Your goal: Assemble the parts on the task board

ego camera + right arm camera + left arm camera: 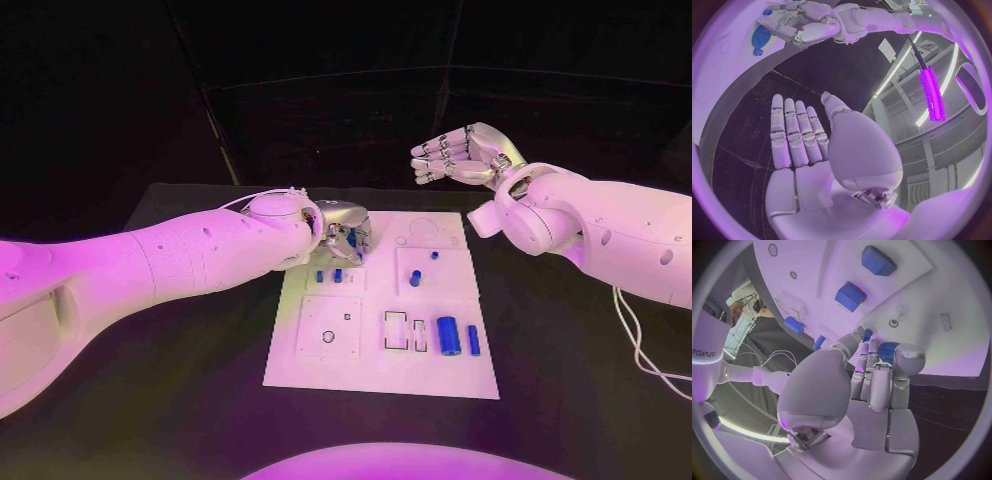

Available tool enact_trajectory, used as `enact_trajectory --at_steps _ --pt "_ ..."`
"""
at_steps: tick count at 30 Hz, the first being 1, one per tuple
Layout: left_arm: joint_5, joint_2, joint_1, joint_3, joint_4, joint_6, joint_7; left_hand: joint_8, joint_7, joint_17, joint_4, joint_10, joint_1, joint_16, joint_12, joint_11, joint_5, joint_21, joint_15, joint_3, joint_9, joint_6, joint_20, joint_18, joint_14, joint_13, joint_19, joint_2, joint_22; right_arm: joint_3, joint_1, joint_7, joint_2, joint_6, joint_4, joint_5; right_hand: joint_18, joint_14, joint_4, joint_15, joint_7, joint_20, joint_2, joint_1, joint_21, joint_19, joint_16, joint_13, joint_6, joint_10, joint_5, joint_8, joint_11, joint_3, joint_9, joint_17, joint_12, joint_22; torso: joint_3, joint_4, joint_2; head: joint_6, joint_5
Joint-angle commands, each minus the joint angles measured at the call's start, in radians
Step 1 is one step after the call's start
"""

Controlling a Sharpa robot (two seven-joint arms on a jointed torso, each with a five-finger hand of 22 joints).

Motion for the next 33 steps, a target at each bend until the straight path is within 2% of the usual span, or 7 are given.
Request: enact_trajectory --at_steps 1,8,18,23,25,33 --pt "-0.015 -0.004 -0.005 -0.003 0.002 0.002 -0.015 -0.007 0.0 -0.002 -0.007 -0.011 -0.006 0.002 -0.005 0.002 -0.006 0.003 0.004 -0.003 -0.003 -0.008 0.005 -0.008 0.027 0.0 0.002 -0.008 -0.002 0.001 0.002 0.009 0.0 0.0 0.001 0.003 0.003 0.005 0.001 0.0 0.002 0.009 0.006 -0.002 -0.007 0.0 0.006 0.0 -0.007 -0.005 0.007 -0.003 0.0 -0.006 -0.001 -0.001 0.007 0.001 -0.0003 0.0009 0.0 0.0 0.0" --pt "-0.015 -0.012 -0.006 -0.003 0.012 0.003 -0.022 -0.015 0.001 -0.003 -0.007 -0.019 -0.01 0.003 -0.005 0.004 -0.006 -0.007 0.005 -0.011 -0.008 -0.015 0.007 -0.005 0.028 0.0 -0.001 -0.014 -0.015 0.001 0.002 0.009 0.001 0.001 0.0 0.003 0.003 0.005 0.001 0.0 0.002 0.009 0.006 -0.002 -0.007 0.0 0.006 0.0 -0.007 -0.005 0.007 -0.003 0.0 -0.006 -0.001 -0.001 0.007 0.001 -0.0001 0.0005 0.0 0.001 0.002" --pt "-0.015 -0.018 -0.007 -0.003 0.021 0.006 -0.036 -0.012 0.0 -0.002 -0.006 -0.011 -0.009 0.005 0.007 0.001 -0.005 -0.003 0.002 -0.013 -0.01 -0.001 0.006 -0.005 0.031 0.004 0.006 -0.008 -0.011 0.001 0.002 0.009 0.002 0.004 -0.001 0.003 0.003 0.006 0.001 -0.001 0.001 0.009 0.008 -0.001 -0.007 0.0 0.006 0.0 -0.007 -0.005 0.007 -0.003 -0.001 -0.005 0.0 -0.003 0.008 0.001 0.0001 0.0004 0.0 -0.001 0.003" --pt "-0.015 -0.019 -0.007 -0.003 0.023 0.006 -0.041 -0.011 -0.003 -0.002 -0.005 0.007 -0.006 0.006 0.023 -0.004 -0.004 0.002 -0.001 -0.007 -0.012 0.011 0.003 -0.006 0.033 0.009 0.012 0.004 -0.004 0.001 0.002 0.009 0.002 0.004 -0.001 0.003 0.003 0.006 0.001 -0.001 0.001 0.009 0.008 -0.001 -0.007 0.0 0.006 0.0 -0.007 -0.005 0.007 -0.003 -0.001 -0.005 0.0 -0.003 0.008 0.001 0.0 0.0003 0.0 0.0 0.003" --pt "-0.015 -0.019 -0.007 -0.003 0.025 0.005 -0.043 -0.011 -0.006 0.002 -0.006 0.034 -0.001 0.009 0.043 -0.011 -0.004 0.014 -0.007 0.002 -0.015 0.018 -0.001 -0.009 0.035 0.016 0.02 0.015 0.012 0.001 0.002 0.009 0.002 0.005 -0.001 0.003 0.003 0.006 0.001 -0.001 0.001 0.009 0.008 -0.001 -0.007 0.0 0.006 0.0 -0.007 -0.005 0.007 -0.003 -0.001 -0.005 0.0 -0.003 0.008 0.001 0.0001 0.0003 0.0 0.0 0.003" --pt "-0.015 -0.016 -0.007 -0.003 0.025 0.013 -0.044 -0.011 -0.011 0.005 -0.007 0.063 0.003 0.013 0.069 -0.021 -0.004 0.03 -0.015 0.019 -0.018 0.036 -0.009 -0.014 0.038 0.026 0.031 0.029 0.035 0.001 0.002 0.009 0.003 0.007 -0.001 0.003 0.003 0.007 0.001 -0.001 0.001 0.009 0.009 -0.001 -0.007 0.0 0.006 0.0 -0.007 -0.005 0.007 -0.003 -0.001 -0.004 0.0 -0.004 0.008 0.001 0.0007 -0.0002 0.0 -0.003 0.004"
